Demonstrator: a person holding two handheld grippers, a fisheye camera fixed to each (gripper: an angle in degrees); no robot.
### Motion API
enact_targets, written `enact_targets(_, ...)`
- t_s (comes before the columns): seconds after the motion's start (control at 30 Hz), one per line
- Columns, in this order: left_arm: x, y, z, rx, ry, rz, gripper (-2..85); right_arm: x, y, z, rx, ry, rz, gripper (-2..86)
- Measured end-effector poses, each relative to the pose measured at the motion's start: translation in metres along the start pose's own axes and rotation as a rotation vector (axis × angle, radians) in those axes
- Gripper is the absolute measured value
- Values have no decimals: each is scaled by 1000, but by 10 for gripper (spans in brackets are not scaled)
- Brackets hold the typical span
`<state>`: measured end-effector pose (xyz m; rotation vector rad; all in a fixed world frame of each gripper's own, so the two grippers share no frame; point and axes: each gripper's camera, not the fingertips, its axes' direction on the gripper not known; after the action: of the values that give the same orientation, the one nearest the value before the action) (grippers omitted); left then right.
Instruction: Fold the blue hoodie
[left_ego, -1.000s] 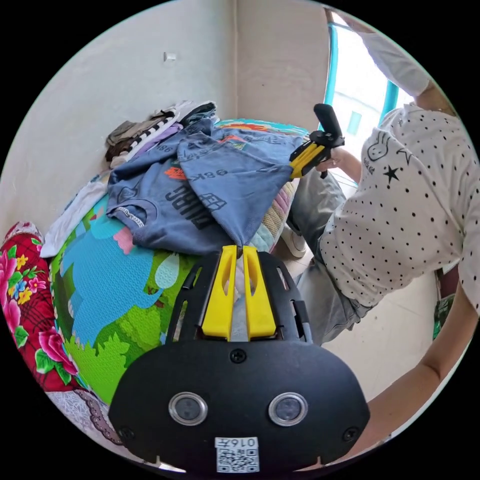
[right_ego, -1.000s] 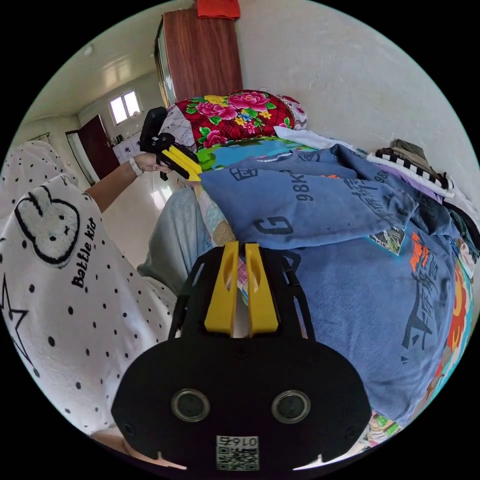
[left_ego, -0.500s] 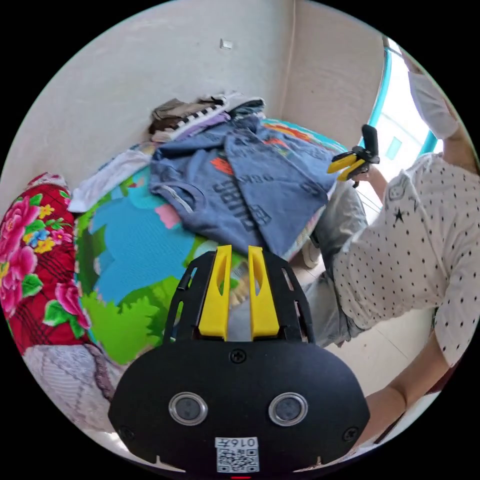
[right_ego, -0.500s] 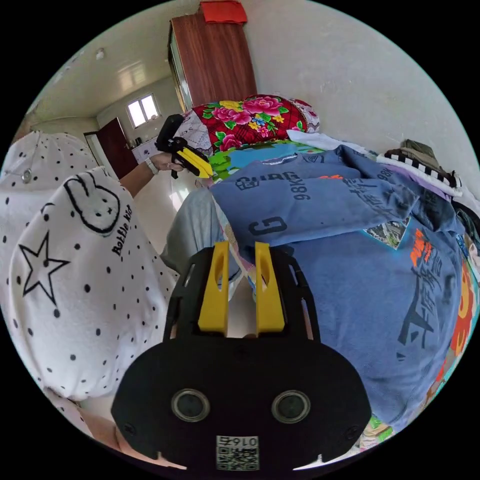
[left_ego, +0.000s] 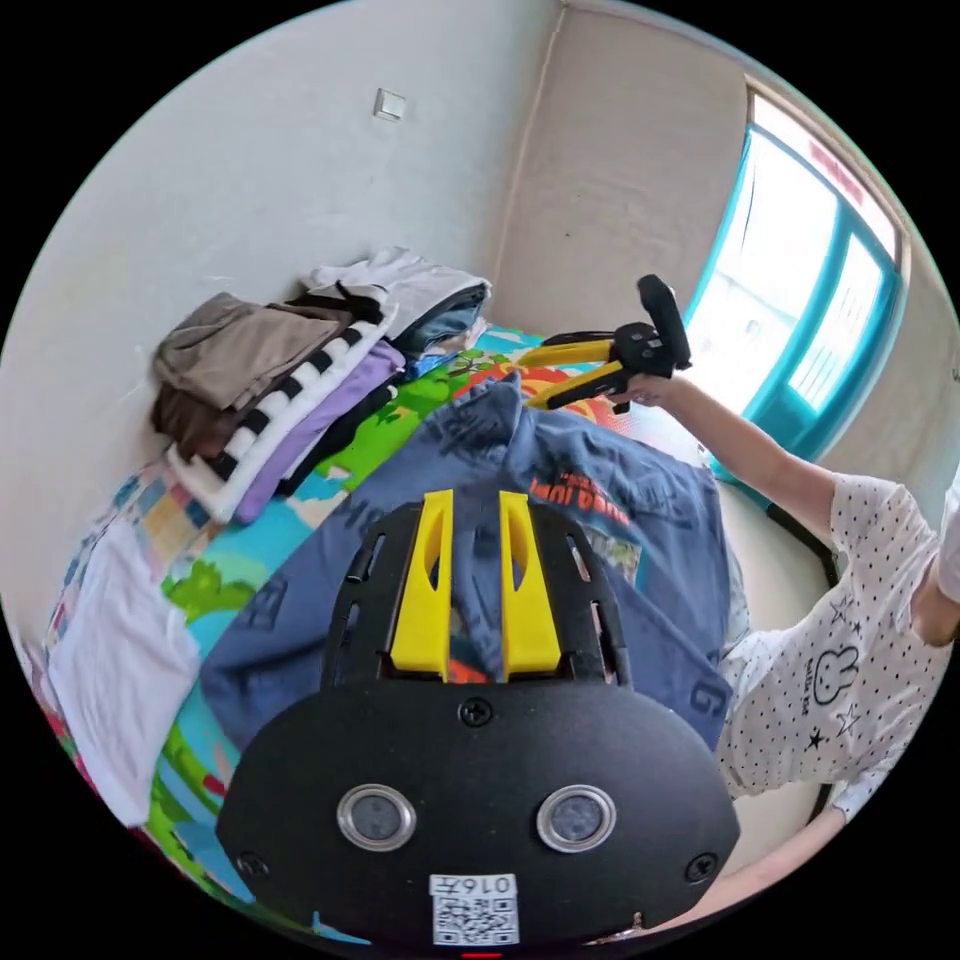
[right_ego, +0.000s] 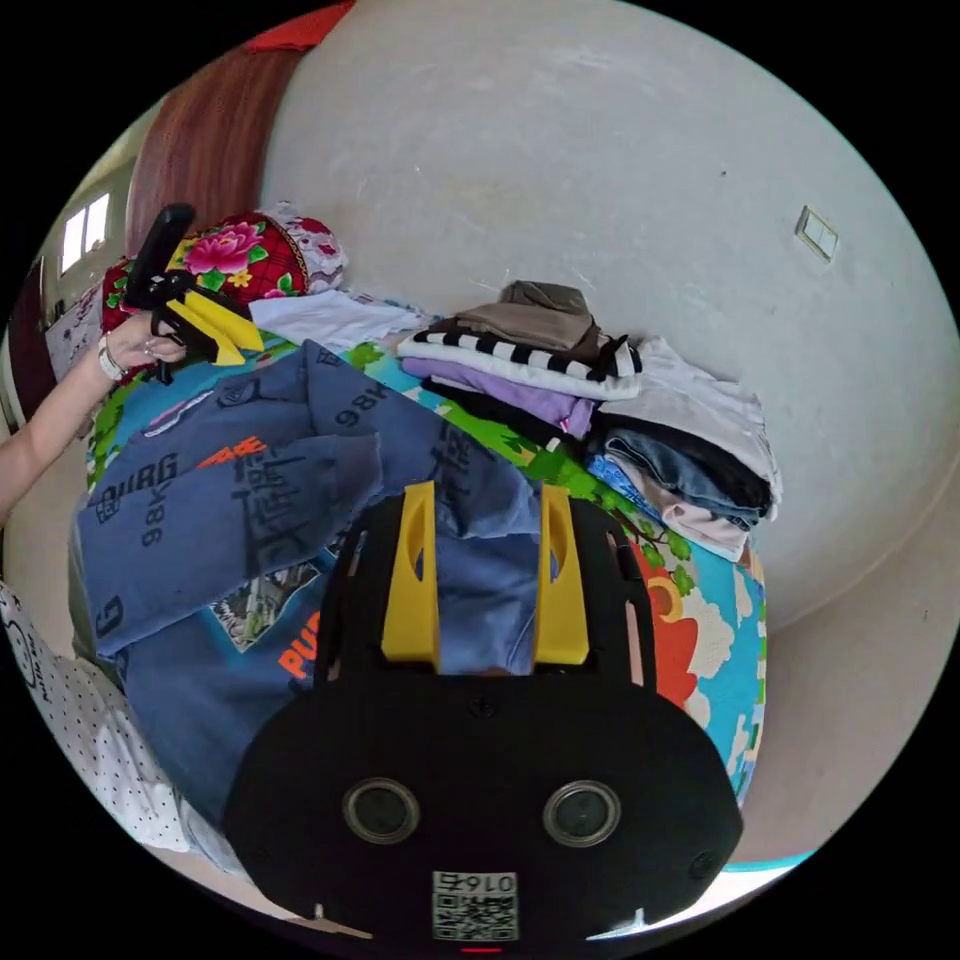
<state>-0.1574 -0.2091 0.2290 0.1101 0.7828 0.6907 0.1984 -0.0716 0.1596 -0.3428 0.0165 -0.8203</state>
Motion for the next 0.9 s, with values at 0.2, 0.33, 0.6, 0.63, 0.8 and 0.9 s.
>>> enact_targets(0.2,14,-74,49,6,73,136,88,18,-11,15,-81,-127,-123,58)
enact_targets(0.33,36,-113,71,-76,4,279,111,13,-20,-26,22,-149,-207,40)
enact_targets(0.6,86,-147,-11,71,-233,456,-1,-15,-75,-105,95,49,-293,29)
enact_targets(0.63,94,-149,-37,110,-285,463,-4,-21,-84,-123,140,69,-288,28)
enact_targets(0.8,156,-115,-113,102,-368,575,-9,-73,-103,-190,219,66,-282,28)
enact_targets(0.9,194,-54,-124,79,-364,579,-9,-133,-84,-203,195,27,-377,28)
